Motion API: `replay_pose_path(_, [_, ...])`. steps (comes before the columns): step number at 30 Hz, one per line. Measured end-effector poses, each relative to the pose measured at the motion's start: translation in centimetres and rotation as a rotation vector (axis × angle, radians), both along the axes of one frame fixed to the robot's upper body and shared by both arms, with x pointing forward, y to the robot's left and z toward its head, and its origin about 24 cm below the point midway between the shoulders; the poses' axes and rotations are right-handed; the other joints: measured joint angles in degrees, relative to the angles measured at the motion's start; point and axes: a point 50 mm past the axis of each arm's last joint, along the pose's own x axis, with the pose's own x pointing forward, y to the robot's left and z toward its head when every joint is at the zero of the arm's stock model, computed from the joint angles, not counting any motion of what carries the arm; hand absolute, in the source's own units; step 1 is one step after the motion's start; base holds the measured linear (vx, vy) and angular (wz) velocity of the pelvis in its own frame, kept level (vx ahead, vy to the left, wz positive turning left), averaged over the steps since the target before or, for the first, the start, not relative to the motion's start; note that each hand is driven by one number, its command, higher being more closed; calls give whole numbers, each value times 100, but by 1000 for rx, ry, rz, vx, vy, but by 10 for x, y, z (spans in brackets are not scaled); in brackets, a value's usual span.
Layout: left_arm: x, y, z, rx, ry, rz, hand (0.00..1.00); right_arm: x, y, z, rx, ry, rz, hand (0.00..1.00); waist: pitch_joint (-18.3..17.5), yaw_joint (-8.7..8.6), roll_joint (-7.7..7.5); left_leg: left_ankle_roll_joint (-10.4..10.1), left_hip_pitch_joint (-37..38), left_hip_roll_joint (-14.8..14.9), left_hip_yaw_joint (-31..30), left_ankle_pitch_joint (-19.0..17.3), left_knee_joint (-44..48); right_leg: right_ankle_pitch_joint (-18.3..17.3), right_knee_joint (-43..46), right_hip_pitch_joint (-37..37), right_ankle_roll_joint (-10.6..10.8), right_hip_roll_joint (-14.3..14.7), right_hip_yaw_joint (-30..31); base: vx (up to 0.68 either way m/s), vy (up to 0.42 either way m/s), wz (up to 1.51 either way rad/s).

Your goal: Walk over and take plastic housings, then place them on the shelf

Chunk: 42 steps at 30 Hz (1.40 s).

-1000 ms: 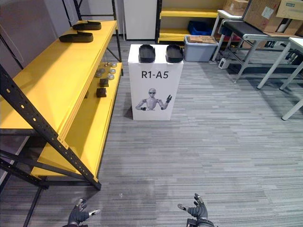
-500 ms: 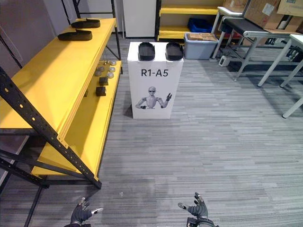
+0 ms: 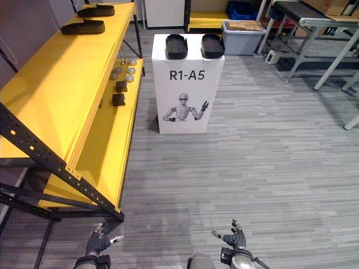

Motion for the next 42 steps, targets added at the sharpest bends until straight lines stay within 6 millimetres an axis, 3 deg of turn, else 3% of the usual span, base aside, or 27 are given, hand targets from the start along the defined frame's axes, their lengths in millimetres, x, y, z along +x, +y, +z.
replay_pose_path(2, [16, -1, 7, 5, -41, -20, 0, 4, -2, 2, -8, -9, -1, 0, 80, -112, 9, -106, 240, 139, -211, -29, -201, 273, -1075, -165, -125, 150, -120, 439, -88, 53])
replay_pose_path(5, [34, -7, 15, 5, -92, -48, 0, 5, -4, 3, -21, -12, -7, 0, 52, -285, -56, -487, 666, 369, -448, -161, -528, 1894, -2037, -196, -488, 300, -123, 602, -224, 55])
replay_pose_path(6, [38, -11, 16, -6, -96, -54, 0, 11, -7, 7, -32, -26, -2, 0, 37, -259, 115, -632, 674, 594, -429, -152, -479, 1897, -1741, -252, -793, 436, -269, 645, -286, 15])
replay_pose_path(7, [41, -15, 16, -10, -102, -69, 0, 20, -6, 11, -34, -50, 3, 0, 38, -290, 124, -959, 555, 634, -391, 46, -227, 1632, -1508, -302, -895, 450, -342, 633, -288, 2])
replay_pose_path(8, [41, -18, 16, -15, -101, -74, 0, 23, -6, 13, -36, -60, 6, 0, 41, -309, 130, -1039, 475, 652, -374, 171, 32, 1532, -1474, -242, -915, 493, -393, 600, -295, 0])
replay_pose_path(11, [29, -24, 7, -45, -63, -58, 0, 29, 4, 14, -45, -62, 72, 0, 64, -234, 234, -900, -579, 1018, -85, 1210, 3362, 1322, -2353, 1022, -1064, 899, -259, 632, -227, -31])
replay_pose_path(12, [26, -24, 6, -49, -55, -57, 0, 33, 8, 15, -43, -69, 91, 0, 105, -140, 251, -862, -1090, 1186, 58, 938, 4568, 1298, -2630, 1472, -1105, 1069, -59, 508, -111, -76])
replay_pose_path(14, [24, -26, 4, -59, -48, -52, 0, 35, 14, 15, -31, -76, 100, 0, 154, 66, 240, -787, -1718, 1164, 235, 613, 5137, 1242, -2942, 2006, -1185, 1146, 282, 468, -26, -83])
replay_pose_path(16, [22, -27, 4, -66, -47, -43, 0, 40, 17, 16, -27, -77, 110, 0, 262, 244, 227, -776, -2346, 819, 287, 266, 4099, 1093, -3084, 2448, -1155, 1015, 692, 439, 89, -85])
replay_pose_path(18, [16, -26, 1, -78, -36, -5, 0, 42, 16, 17, -29, -81, 107, 0, 368, 266, 193, -742, -2444, 529, 330, 331, 2380, 871, -3090, 2713, -1001, 800, 899, 370, 176, -65])
replay_pose_path(19, [15, -27, 1, -84, -33, 3, 0, 40, 14, 15, -32, -73, 105, 0, 382, 257, 220, -755, -2440, 430, 279, 526, 1469, 719, -3100, 2839, -936, 726, 957, 467, 260, -46])
replay_pose_path(20, [13, -28, 0, -87, -30, 6, 0, 35, 11, 12, -36, -53, 89, 0, 346, 267, 293, -814, -2404, 410, 251, 1127, 447, 455, -3127, 3024, -859, 653, 1044, 419, 247, -28])
replay_pose_path(21, [12, -27, -1, -86, -28, 7, 0, 33, 10, 11, -35, -44, 81, 0, 318, 299, 289, -816, -2336, 388, 299, 1462, 382, 362, -3130, 3102, -823, 609, 1095, 462, 263, -27])
replay_pose_path(22, [12, -26, -1, -84, -27, 10, 0, 33, 11, 10, -33, -42, 79, 0, 288, 354, 257, -604, -2258, 244, 337, 1715, 329, 224, -3119, 3178, -729, 470, 1158, 487, 260, -20])
replay_pose_path(24, [15, -26, 1, -87, -37, 14, 0, 34, 10, 11, -37, -45, 81, 0, 270, 391, 114, -286, -2354, -37, 356, 1514, 629, 43, -2919, 3180, -609, 214, 1170, 481, 227, -9])
replay_pose_path(25, [14, -27, -1, -90, -29, 16, 0, 34, 10, 10, -38, -42, 81, 0, 266, 401, 118, -12, -2348, -107, 392, 1318, 858, -46, -2516, 3098, -467, 147, 1168, 468, 183, -4])
replay_pose_path(27, [7, -26, -6, -87, 2, 19, 0, 28, 11, 4, -41, -5, 89, 0, 260, 395, 88, 47, -1877, -221, 443, 997, 740, -101, -651, 2523, -54, 76, 1171, 467, 187, -7])
replay_pose_path(28, [7, -25, -6, -84, 7, 16, 0, 27, 12, 3, -38, 2, 90, 0, 268, 389, 55, 60, -1666, -284, 437, 934, 646, -32, 91, 2230, 362, 13, 1154, 475, 184, 7])
replay_pose_path(29, [5, -23, -9, -73, 30, 5, 0, 22, 13, 0, -32, 16, 88, 0, 261, 320, 15, 137, -1268, -410, 384, 839, 504, -17, 1328, 1793, 509, -101, 1075, 565, 184, 19])
replay_pose_path(30, [4, -22, -10, -69, 38, 3, 0, 14, 13, -4, -27, 37, 85, 0, 237, 297, 7, 150, -843, -467, 352, 743, 352, -59, 1925, 1447, 419, -267, 804, 474, 117, 23])
replay_pose_path(32, [5, -20, -9, -60, 36, -1, 0, 9, 16, -7, -16, 49, 87, 0, 222, 274, -4, 156, -413, -500, 221, 710, 97, -200, 1958, 1068, 194, -414, 377, 479, 37, 35])
replay_pose_path(35, [16, -17, -4, -45, 3, -11, 0, 13, 17, -6, -13, 44, 89, 0, 220, 110, 38, 23, 38, -260, -107, 633, -180, -213, 465, 463, 78, -272, 38, 491, -87, 58])
replay_pose_path(36, [17, -15, -3, -40, -1, -10, 0, 12, 17, -6, -12, 46, 88, 0, 221, 107, 29, -158, 182, -111, -204, 519, -181, -95, -396, 371, 5, -135, 198, 463, -186, 49])
replay_pose_path(38, [15, -11, -4, -30, 8, -3, 0, 7, 16, -9, -12, 63, 82, 0, 173, 97, -55, -464, 399, 31, -284, 299, -163, 680, -1429, 383, 10, -16, 541, 486, -252, 57])
replay_pose_path(39, [10, -9, -7, -25, 28, 1, 0, -1, 14, -12, -14, 85, 76, 0, 72, 71, -114, -578, 503, 104, -413, 145, -91, 1364, -1410, 465, -331, 32, 538, 499, -343, 43])
replay_pose_path(40, [5, -13, -11, -39, 49, 11, 0, -2, 9, -13, -25, 94, 72, 0, -33, 87, 52, -631, 432, 323, -462, 97, 99, 1247, -1294, 450, -420, 197, 444, 492, -351, 32])
replay_pose_path(42, [5, -20, -12, -61, 49, 16, 0, 3, 8, -9, -27, 74, 68, 0, -48, 52, 121, -722, -41, 499, -455, 154, 999, 1114, -1435, 577, -577, 330, 275, 471, -349, 22])
